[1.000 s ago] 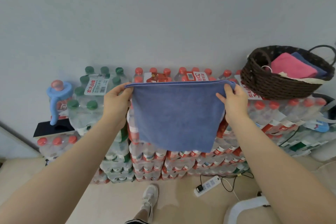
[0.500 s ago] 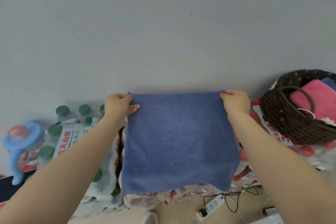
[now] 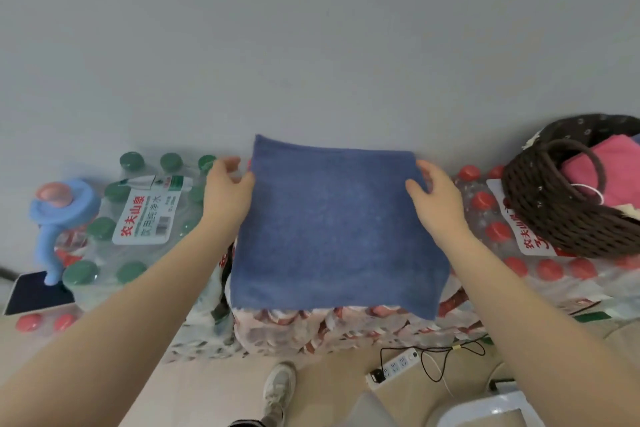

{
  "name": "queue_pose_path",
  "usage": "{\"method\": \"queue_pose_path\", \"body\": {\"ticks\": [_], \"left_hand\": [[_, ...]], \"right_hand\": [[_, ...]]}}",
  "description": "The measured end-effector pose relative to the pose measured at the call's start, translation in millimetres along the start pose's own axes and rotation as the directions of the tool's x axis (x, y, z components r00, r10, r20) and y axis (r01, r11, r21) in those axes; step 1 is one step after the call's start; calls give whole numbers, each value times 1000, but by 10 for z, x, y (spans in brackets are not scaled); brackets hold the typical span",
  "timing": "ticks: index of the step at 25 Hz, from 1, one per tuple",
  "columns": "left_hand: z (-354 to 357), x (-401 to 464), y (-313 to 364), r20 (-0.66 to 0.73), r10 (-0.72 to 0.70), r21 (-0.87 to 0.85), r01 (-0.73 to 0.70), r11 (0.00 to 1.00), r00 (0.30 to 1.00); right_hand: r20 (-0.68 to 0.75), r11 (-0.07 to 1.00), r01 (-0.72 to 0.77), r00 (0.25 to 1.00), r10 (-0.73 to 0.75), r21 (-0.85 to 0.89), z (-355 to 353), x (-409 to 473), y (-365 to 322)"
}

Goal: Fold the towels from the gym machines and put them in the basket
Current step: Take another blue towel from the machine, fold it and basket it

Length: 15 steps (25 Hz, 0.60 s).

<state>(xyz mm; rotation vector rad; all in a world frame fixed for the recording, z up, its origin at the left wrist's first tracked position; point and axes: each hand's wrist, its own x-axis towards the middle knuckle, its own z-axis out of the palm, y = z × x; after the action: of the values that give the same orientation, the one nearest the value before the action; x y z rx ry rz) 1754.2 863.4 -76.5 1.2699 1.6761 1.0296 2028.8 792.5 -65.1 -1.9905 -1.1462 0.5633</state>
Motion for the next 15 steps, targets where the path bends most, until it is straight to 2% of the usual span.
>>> {"method": "queue_pose_path", "body": {"ticks": [3, 6, 9, 11, 13, 15], "left_hand": [[-182, -460, -142, 48, -29, 68, 26, 997, 998], [-313, -859, -332, 20, -70, 77, 68, 995, 997], [-366, -1164, -489, -9, -105, 68, 105, 992, 994], [-355, -1340, -573, -23, -128, 72, 129, 989, 992], [-313, -1464, -632, 11, -174, 81, 173, 982, 985], [-261, -1535, -649, 70, -240, 75, 235, 969, 968]], "right_hand": [[-84, 999, -16, 996, 13, -38, -186, -426, 178], [-181, 997, -54, 982, 44, -49, -315, -790, 382], [-204, 989, -146, 968, 146, 19, -338, -1114, 550], [-113, 940, -320, 936, 333, 116, -277, -1275, 655], [139, 794, -519, 853, 503, 316, -184, -1376, 715], [318, 659, -580, 814, 486, 479, -143, -1448, 759]]}}
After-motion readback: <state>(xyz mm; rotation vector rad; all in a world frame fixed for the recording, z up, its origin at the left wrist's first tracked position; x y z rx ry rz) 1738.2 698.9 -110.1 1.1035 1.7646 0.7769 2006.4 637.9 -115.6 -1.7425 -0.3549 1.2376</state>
